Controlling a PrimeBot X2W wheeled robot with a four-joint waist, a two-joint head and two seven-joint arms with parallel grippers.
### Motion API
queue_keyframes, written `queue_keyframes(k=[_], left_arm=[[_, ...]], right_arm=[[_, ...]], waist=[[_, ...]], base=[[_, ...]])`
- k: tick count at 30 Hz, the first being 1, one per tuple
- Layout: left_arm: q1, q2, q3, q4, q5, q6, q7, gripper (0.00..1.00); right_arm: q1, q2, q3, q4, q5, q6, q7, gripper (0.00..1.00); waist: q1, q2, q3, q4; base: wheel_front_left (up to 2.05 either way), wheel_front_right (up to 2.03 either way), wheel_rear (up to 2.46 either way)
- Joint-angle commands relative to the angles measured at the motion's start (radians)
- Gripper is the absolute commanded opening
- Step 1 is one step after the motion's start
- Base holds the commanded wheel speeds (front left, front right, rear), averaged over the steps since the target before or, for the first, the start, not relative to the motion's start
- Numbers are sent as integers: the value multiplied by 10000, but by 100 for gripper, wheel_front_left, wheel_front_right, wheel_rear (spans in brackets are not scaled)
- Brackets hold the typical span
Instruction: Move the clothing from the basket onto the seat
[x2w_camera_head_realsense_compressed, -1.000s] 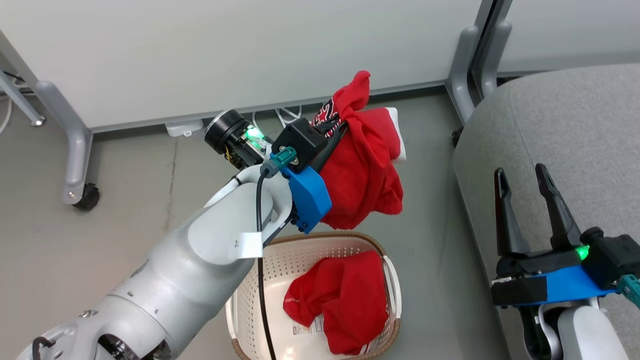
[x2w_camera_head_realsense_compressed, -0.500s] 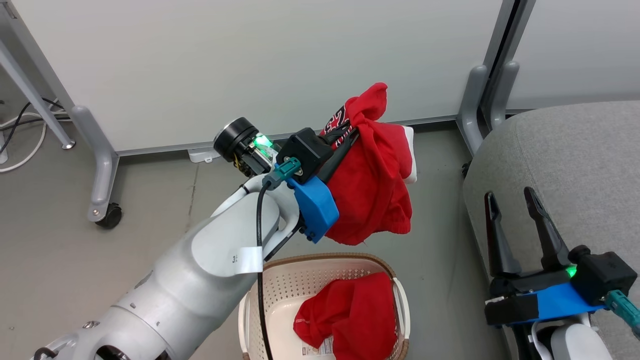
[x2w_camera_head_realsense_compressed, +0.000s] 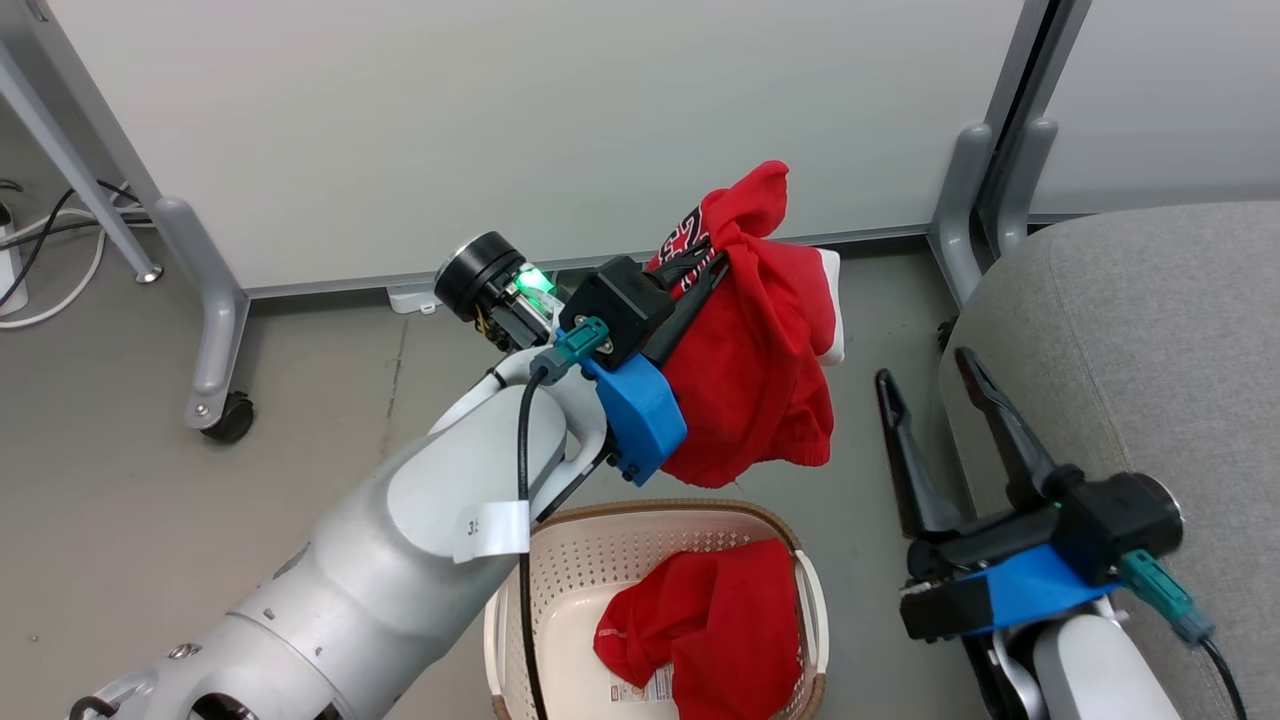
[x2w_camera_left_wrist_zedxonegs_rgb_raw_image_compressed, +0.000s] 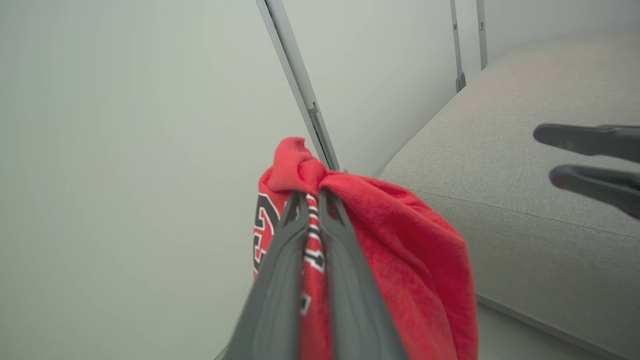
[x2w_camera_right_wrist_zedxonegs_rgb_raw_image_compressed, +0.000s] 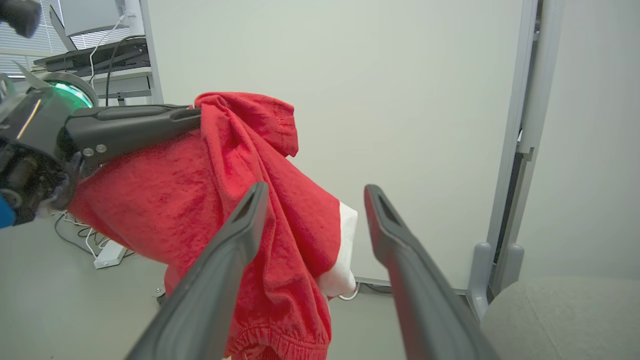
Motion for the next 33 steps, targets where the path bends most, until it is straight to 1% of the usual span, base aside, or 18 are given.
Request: queue_keyframes(k=[1,7,14,20,28,29,30,33], left_arm=[[21,10,73,-35,16,58,-49,0],[-108,-81,95,-260,146,84,-49,0],[-179,-218,21,-641,333,112,-49,0],[-180,-334,-59,-979,461,124,-49,0],[-116,-430,-200,-1302,549,70,-49,0],[-112,-432,-209,-1325,556,67,-49,0],[-107,-439,-215,-1350,564,63,-49,0],[-88,-422,-216,-1374,576,57,-49,0]], right_arm=[[-155,-52,75,47,-36,5,-3,100],[-849,-323,718,492,-228,5,-4,100],[-1666,-660,1308,1305,-341,5,-3,100],[-2240,-919,1693,2024,-451,5,-3,100],[-2624,-1048,2037,2532,-380,3,-3,100],[-2640,-1042,2077,2581,-363,3,-2,20],[-2666,-1045,2109,2633,-353,3,-2,0],[-2704,-1047,2194,2714,-283,3,-2,0]], waist=[[1,-1,28,12],[1,-1,243,131],[1,-1,533,335],[1,-1,715,527],[1,-1,852,686],[1,-1,852,688],[1,-1,855,691],[1,-1,851,684]], base=[[0,0,0],[0,0,0],[0,0,0],[0,0,0],[0,0,0],[0,0,0],[0,0,0],[0,0,0]])
